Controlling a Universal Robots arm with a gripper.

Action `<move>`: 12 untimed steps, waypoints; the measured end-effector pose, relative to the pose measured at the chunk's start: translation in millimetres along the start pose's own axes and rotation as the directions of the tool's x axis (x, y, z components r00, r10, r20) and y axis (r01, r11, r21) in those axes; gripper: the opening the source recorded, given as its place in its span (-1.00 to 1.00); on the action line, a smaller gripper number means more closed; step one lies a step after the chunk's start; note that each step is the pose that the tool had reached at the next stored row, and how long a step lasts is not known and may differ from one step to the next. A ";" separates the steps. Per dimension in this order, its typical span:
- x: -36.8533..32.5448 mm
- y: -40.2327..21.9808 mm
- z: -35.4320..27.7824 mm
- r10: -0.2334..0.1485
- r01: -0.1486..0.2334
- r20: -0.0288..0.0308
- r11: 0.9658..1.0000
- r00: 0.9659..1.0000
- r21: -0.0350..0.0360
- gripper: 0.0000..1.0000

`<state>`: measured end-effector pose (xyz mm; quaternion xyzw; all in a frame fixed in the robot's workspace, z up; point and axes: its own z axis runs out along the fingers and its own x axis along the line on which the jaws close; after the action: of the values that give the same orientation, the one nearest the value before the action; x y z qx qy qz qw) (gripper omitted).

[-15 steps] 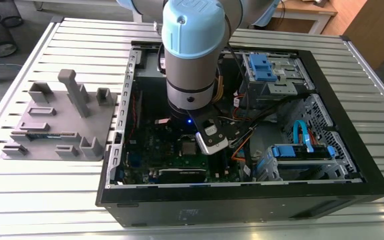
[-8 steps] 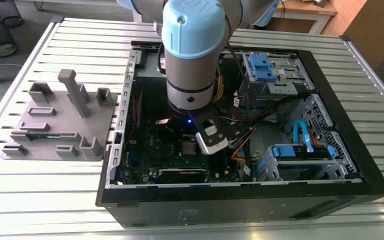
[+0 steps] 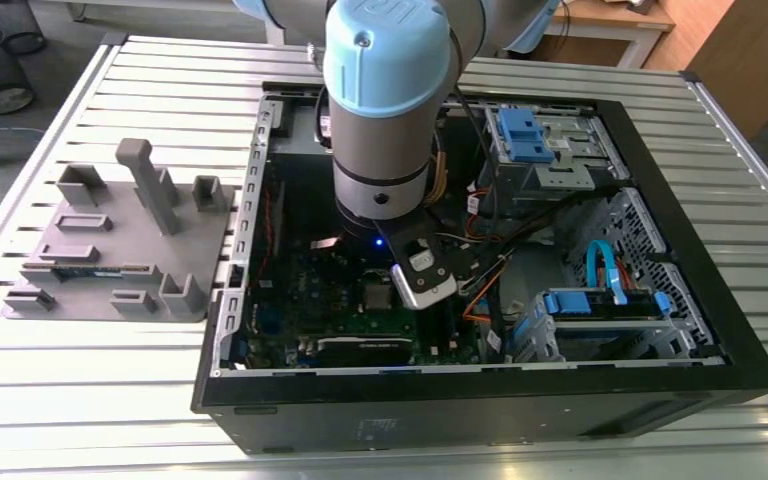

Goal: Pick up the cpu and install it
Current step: 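Place the cpu into insertion slot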

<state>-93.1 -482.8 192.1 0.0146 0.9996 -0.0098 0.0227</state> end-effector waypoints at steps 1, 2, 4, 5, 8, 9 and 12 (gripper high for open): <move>0.0 0.0 -0.6 0.000 0.000 0.000 1.000 1.000 0.000 0.04; 0.0 0.0 -0.5 0.000 0.000 0.000 1.000 1.000 0.000 0.04; -0.3 0.0 -0.4 0.002 -0.002 0.000 1.000 1.000 0.000 0.04; -0.9 0.0 -0.2 0.004 -0.004 0.000 1.000 1.000 0.000 0.04; -2.7 0.0 -0.3 0.011 -0.011 0.000 1.000 1.000 0.000 0.04; -2.7 0.0 -0.3 0.011 -0.011 0.000 1.000 1.000 0.001 0.04; -2.8 0.0 -0.3 0.011 -0.011 0.000 1.000 1.000 0.002 0.04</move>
<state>-90.3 -482.9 192.4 0.0201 0.9995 -0.0109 0.0227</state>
